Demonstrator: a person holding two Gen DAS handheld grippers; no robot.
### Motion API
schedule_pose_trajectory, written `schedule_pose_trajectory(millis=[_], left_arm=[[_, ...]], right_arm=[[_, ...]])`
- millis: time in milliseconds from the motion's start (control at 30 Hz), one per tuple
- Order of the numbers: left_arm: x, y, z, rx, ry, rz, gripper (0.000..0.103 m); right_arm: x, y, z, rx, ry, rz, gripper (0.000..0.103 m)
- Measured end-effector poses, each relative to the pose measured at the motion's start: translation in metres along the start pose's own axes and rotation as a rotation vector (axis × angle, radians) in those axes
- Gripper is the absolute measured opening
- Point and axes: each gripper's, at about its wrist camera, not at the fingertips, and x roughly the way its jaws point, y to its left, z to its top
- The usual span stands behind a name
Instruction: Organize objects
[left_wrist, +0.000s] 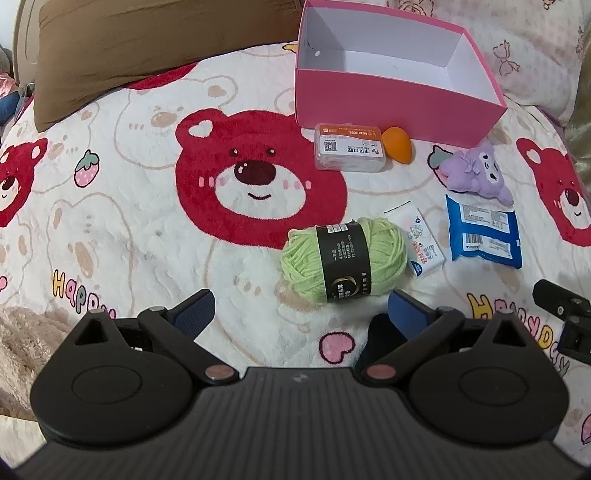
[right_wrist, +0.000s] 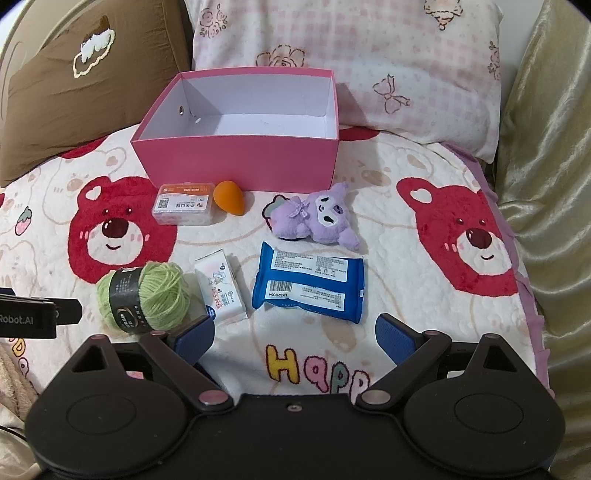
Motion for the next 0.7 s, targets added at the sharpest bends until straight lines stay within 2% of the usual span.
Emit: schedule_pose_trajectory(millis=[700], left_arm=[[0.0021, -0.0013, -0.0023, -0.001, 0.011, -0.007, 0.103]], right_arm=[[0.0014, 0.0008, 0.0006, -0.008, 0.005, -0.013, 0.096]])
